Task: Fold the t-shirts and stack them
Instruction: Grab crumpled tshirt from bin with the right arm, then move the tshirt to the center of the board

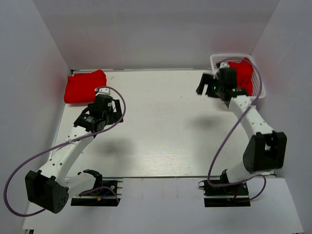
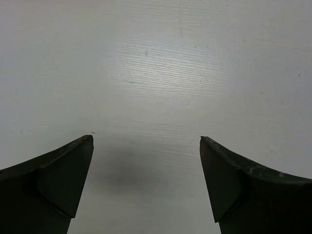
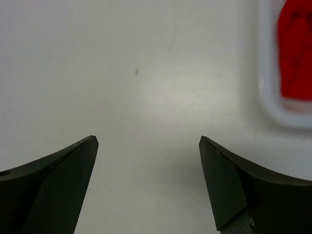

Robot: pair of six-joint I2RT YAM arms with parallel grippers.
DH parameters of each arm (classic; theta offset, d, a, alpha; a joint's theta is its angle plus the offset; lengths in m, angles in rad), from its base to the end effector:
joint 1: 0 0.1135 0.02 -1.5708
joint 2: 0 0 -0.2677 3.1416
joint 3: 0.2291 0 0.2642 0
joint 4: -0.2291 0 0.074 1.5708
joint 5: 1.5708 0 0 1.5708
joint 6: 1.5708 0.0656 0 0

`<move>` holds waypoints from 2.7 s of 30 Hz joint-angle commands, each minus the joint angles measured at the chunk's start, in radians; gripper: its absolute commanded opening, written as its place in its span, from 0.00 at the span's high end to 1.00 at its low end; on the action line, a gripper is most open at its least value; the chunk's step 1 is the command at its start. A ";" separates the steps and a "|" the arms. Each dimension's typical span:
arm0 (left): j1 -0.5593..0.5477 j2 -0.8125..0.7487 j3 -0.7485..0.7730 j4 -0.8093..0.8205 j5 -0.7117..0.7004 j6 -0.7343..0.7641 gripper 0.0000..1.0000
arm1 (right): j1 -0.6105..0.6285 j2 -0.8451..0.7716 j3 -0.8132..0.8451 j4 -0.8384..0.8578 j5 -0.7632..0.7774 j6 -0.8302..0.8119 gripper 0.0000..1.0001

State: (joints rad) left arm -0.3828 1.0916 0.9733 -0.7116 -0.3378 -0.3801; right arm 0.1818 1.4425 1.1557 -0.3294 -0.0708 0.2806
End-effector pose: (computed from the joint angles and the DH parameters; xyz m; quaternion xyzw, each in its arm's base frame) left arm 0.2408 -0.0735 0.2800 -0.0596 0.9190 0.0126 0.3896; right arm 0.3565 0.0702 0.2832 0.0276 0.8874 0.1358 0.4397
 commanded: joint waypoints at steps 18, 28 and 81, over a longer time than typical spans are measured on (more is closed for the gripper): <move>0.012 0.100 0.042 0.132 0.040 0.082 0.00 | -0.312 0.907 1.064 0.090 0.282 -0.175 0.10; 0.012 0.214 0.082 0.112 0.031 0.083 0.00 | -0.335 1.113 1.087 0.127 0.347 -0.175 0.10; 0.012 -0.182 0.059 -0.083 0.023 0.040 0.00 | 0.198 0.207 0.373 0.091 -0.502 -0.288 1.00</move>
State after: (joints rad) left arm -0.3752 0.9371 1.0409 -0.7818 -0.2977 -0.3267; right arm 0.3424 1.6596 1.7382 -0.3714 -0.5980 -0.0254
